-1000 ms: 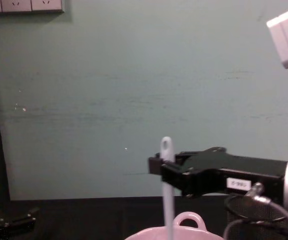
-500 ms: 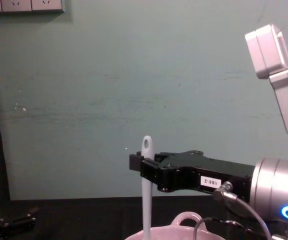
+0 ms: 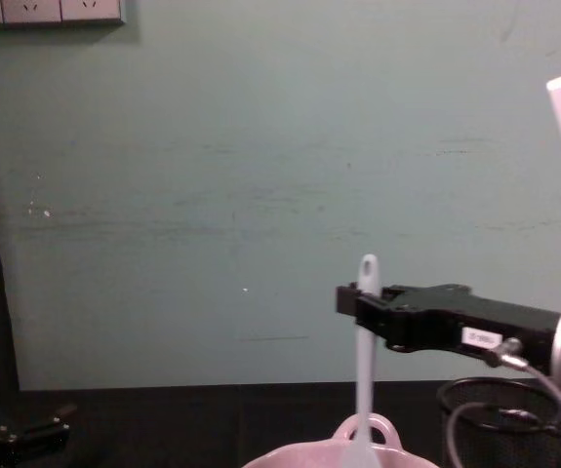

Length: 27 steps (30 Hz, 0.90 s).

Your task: Use the one hand to pick up the spoon and stir the clear water in the bowl.

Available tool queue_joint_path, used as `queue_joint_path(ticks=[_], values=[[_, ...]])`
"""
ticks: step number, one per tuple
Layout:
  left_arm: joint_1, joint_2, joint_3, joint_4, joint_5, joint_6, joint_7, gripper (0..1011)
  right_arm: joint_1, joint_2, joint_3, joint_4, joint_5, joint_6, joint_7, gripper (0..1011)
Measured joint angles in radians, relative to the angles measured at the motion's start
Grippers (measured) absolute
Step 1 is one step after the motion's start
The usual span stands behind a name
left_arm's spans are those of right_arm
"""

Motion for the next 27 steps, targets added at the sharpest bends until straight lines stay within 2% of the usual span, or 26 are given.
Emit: queue_joint_path(ticks=[8,15,21,27], values=[[0.000,0.000,0.000,0.000,0.000,0.000,0.000,1005,-0.037,0.047,0.016,-0.070,-0.027,0.017,-0.013,120],[0.000,0.000,0.000,0.000,0.000,0.000,0.000,1005,-0.060,0.067,-0.008,-0.136,-0.059,0.038,-0.009,120],[0.000,0.000,0.000,0.000,0.000,0.000,0.000,1005,-0.072,0.062,-0.035,-0.172,-0.070,0.042,0.007,120],[0.000,0.000,0.000,0.000,0.000,0.000,0.000,1005,-0.065,0.032,-0.070,-0.169,-0.068,0.035,0.031,120]])
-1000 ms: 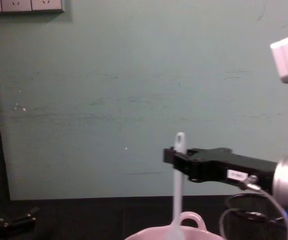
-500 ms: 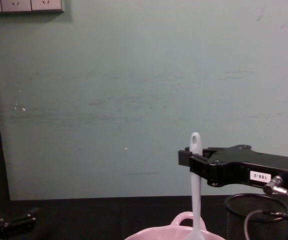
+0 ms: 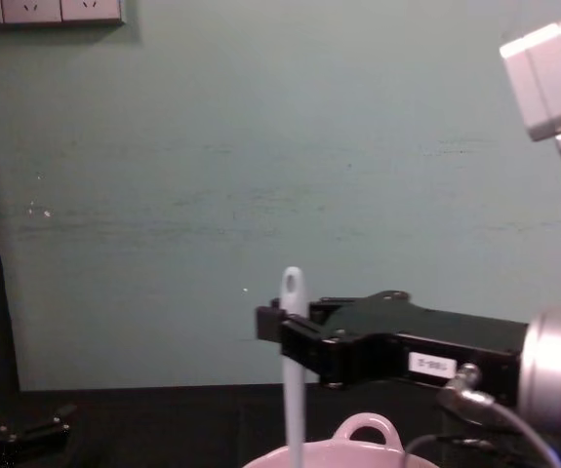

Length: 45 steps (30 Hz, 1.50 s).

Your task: Use the one hand to pick up the spoon and stir the clear water in the bowl.

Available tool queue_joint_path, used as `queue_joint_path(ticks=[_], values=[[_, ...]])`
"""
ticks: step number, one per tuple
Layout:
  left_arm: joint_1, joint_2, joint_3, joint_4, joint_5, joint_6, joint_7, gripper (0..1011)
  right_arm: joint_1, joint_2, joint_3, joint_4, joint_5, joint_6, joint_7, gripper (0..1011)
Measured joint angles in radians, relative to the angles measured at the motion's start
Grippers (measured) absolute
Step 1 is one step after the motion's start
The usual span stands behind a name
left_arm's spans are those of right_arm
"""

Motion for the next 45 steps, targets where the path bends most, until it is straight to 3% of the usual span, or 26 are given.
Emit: queue_joint_path(ticks=[9,14,21,25,33,39,45], values=[[0.000,0.000,0.000,0.000,0.000,0.000,0.000,1005,0.036,-0.050,-0.011,0.073,0.023,-0.026,0.009,120],[0.000,0.000,0.000,0.000,0.000,0.000,0.000,1005,0.050,-0.066,0.008,0.121,0.040,-0.041,-0.003,120],[0.000,0.000,0.000,0.000,0.000,0.000,0.000,1005,0.048,-0.059,0.055,0.156,0.056,-0.053,-0.031,120],[0.000,0.000,0.000,0.000,0.000,0.000,0.000,1005,0.032,-0.038,0.084,0.146,0.057,-0.054,-0.048,120],[0.000,0.000,0.000,0.000,0.000,0.000,0.000,1005,0.000,-0.004,0.110,0.100,0.043,-0.045,-0.066,120],[0.000,0.000,0.000,0.000,0.000,0.000,0.000,1005,-0.016,0.008,0.099,0.057,0.009,-0.031,-0.073,120],[0.000,0.000,0.000,0.000,0.000,0.000,0.000,1005,-0.024,0.006,0.061,0.018,-0.023,-0.015,-0.061,120]])
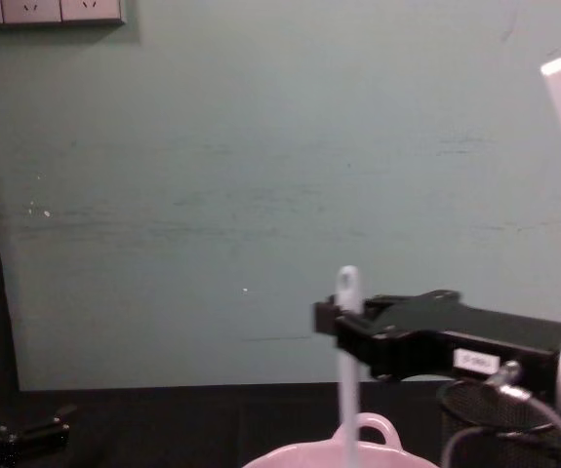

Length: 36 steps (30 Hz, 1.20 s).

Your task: Use the one hand to pick up the spoon and stir the clear water in the bowl.

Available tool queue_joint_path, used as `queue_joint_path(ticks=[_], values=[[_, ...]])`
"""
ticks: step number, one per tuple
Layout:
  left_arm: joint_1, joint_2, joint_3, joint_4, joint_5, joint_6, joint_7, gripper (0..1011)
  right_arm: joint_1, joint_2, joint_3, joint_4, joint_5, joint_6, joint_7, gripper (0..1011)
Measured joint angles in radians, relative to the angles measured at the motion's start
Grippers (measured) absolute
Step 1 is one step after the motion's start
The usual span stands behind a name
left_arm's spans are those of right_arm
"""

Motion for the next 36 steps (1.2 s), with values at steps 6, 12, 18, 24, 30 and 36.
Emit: queue_joint_path(ticks=[6,12,18,24,30,36], values=[[0.000,0.000,0.000,0.000,0.000,0.000,0.000,1005,0.002,-0.020,-0.043,-0.022,-0.012,0.007,0.029,120],[0.000,0.000,0.000,0.000,0.000,0.000,0.000,1005,0.005,-0.037,-0.055,-0.028,0.002,0.000,0.042,120],[0.000,0.000,0.000,0.000,0.000,0.000,0.000,1005,-0.002,-0.027,-0.029,-0.059,0.026,0.002,0.032,120],[0.000,0.000,0.000,0.000,0.000,0.000,0.000,1005,-0.009,0.005,0.022,-0.113,0.064,0.029,0.014,120],[0.000,0.000,0.000,0.000,0.000,0.000,0.000,1005,0.006,0.047,0.063,-0.162,0.107,0.074,0.014,120],[0.000,0.000,0.000,0.000,0.000,0.000,0.000,1005,0.036,0.106,0.100,-0.210,0.156,0.139,0.018,120]])
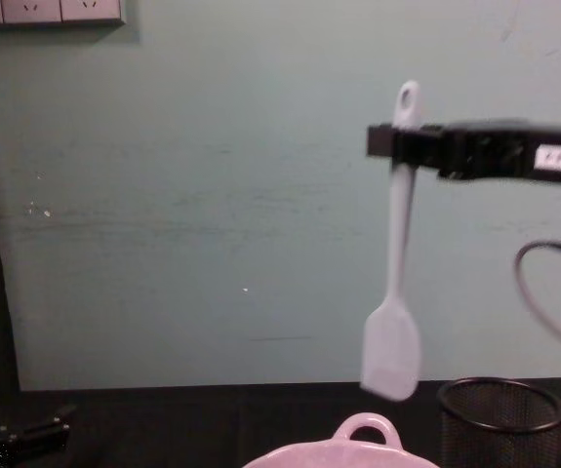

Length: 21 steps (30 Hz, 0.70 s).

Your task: Use the one hand to pick up the spoon and stir the clear water in the bowl.

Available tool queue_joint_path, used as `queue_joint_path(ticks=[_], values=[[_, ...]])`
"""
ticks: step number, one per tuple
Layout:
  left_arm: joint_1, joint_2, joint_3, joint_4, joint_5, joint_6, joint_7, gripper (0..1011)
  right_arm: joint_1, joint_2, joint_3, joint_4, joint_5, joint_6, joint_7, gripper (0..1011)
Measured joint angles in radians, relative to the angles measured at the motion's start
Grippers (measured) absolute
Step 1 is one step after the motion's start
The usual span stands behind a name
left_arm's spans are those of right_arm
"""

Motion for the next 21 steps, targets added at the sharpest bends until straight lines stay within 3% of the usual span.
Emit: queue_joint_path(ticks=[3,10,21], values=[[0.000,0.000,0.000,0.000,0.000,0.000,0.000,1005,0.019,0.034,0.017,-0.017,0.019,0.032,0.000,120],[0.000,0.000,0.000,0.000,0.000,0.000,0.000,1005,0.038,0.070,0.046,-0.013,0.059,0.052,-0.002,120],[0.000,0.000,0.000,0.000,0.000,0.000,0.000,1005,0.066,0.105,0.076,0.091,0.132,0.056,0.002,120]])
